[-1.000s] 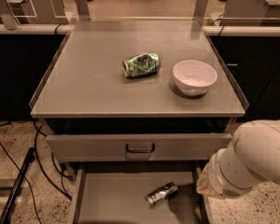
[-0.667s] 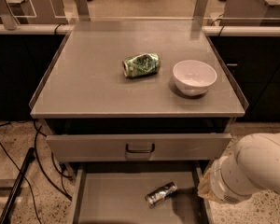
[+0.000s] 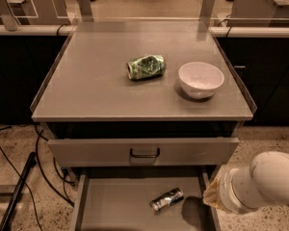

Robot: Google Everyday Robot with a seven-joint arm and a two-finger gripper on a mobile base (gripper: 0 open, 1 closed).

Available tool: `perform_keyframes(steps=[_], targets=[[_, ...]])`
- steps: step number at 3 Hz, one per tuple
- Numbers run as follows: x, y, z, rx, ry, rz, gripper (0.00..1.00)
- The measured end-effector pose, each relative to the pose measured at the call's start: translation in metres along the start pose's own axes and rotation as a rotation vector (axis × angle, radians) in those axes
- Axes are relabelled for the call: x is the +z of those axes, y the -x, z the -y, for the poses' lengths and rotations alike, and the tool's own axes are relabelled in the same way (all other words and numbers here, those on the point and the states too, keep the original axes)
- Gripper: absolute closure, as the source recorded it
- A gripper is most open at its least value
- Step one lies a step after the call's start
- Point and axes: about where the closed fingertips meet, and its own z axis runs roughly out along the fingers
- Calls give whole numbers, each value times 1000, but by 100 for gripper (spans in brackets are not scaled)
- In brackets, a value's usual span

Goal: Pick redbull can from middle drawer and place on counter

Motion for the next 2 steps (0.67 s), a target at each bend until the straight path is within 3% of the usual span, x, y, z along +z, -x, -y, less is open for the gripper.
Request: perform_keyframes(steps=[1, 2], targets=[[0, 0, 0, 0, 0, 0, 100], [29, -4, 5, -10, 25, 39, 100]])
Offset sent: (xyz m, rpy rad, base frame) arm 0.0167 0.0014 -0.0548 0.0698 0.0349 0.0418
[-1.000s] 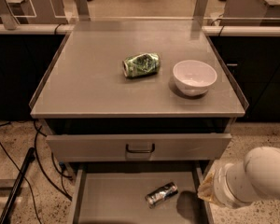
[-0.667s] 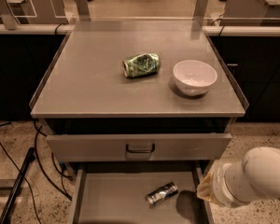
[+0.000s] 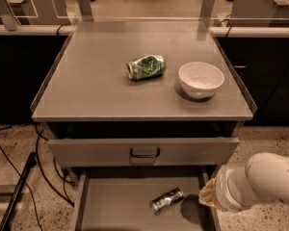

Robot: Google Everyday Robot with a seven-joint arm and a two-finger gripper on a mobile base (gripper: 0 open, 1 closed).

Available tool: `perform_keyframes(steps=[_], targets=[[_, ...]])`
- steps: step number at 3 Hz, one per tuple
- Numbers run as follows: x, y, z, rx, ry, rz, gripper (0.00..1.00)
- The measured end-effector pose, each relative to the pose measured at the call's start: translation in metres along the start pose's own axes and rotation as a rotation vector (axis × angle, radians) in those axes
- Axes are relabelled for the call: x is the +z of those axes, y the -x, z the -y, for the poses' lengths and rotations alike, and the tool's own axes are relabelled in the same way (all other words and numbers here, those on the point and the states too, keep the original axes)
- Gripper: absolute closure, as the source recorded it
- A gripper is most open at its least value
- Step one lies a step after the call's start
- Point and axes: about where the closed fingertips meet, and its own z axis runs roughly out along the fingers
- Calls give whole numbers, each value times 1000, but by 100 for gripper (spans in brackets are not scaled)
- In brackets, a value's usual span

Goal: Pick redbull can from middle drawer and place on counter

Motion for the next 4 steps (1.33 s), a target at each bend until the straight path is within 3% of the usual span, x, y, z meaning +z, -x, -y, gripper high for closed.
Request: perform_keyframes(steps=[2, 3, 4], targets=[[72, 7, 9, -48, 40, 147, 100], [72, 7, 9, -48, 40, 148, 100], [93, 4, 8, -64, 59, 172, 100]])
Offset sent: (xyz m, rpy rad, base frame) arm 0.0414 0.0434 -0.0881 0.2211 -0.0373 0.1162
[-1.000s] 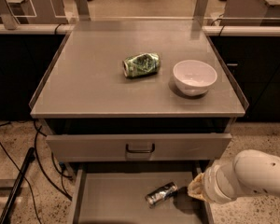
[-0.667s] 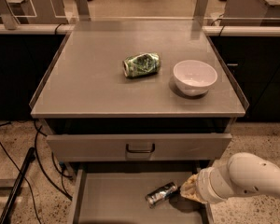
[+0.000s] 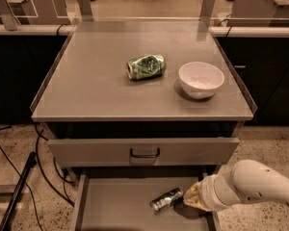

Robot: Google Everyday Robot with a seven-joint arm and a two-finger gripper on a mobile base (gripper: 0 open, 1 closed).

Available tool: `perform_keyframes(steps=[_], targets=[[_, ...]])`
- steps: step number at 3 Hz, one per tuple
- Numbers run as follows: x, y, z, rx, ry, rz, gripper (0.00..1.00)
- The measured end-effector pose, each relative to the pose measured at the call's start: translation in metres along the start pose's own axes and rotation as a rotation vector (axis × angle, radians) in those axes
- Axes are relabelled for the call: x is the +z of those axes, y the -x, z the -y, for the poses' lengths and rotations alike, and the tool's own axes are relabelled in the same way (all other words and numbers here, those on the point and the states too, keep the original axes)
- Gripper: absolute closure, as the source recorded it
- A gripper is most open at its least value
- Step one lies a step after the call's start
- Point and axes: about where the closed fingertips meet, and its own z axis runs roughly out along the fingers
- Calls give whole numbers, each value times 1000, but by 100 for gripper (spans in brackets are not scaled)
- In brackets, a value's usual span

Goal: Pick redbull can from middle drawer and place on counter

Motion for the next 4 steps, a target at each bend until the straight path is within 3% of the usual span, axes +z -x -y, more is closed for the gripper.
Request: perform_keyframes(steps=[2, 3, 4], targets=[[47, -2, 1, -57, 33, 76, 100], [70, 1, 3, -82, 51, 107, 85], [85, 3, 4, -96, 66, 119, 64]])
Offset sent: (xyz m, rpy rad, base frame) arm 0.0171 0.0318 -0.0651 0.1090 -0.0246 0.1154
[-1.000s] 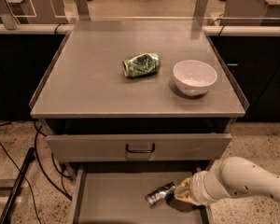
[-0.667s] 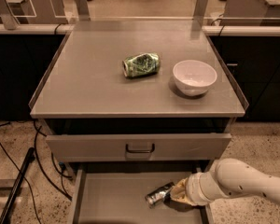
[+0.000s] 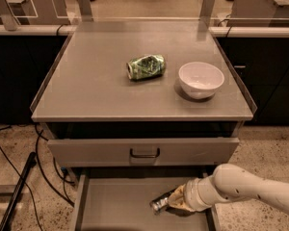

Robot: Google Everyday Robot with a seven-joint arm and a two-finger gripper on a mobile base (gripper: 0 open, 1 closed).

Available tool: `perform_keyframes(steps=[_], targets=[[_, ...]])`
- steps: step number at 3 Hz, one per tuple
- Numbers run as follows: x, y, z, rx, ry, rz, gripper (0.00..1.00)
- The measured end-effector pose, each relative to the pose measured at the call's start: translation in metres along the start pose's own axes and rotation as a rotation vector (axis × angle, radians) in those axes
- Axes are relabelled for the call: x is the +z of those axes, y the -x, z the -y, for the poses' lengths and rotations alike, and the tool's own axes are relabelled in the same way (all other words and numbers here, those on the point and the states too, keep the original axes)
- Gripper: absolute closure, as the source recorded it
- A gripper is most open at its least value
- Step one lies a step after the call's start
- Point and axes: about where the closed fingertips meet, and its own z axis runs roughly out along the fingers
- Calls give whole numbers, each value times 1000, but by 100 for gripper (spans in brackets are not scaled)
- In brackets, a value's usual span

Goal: Pick redbull can from middle drawer and place on counter

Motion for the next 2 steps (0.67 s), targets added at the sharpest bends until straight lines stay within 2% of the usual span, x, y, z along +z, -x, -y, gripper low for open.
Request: perform_keyframes(steps=[2], targets=[[19, -5, 2, -8, 21, 4, 17]])
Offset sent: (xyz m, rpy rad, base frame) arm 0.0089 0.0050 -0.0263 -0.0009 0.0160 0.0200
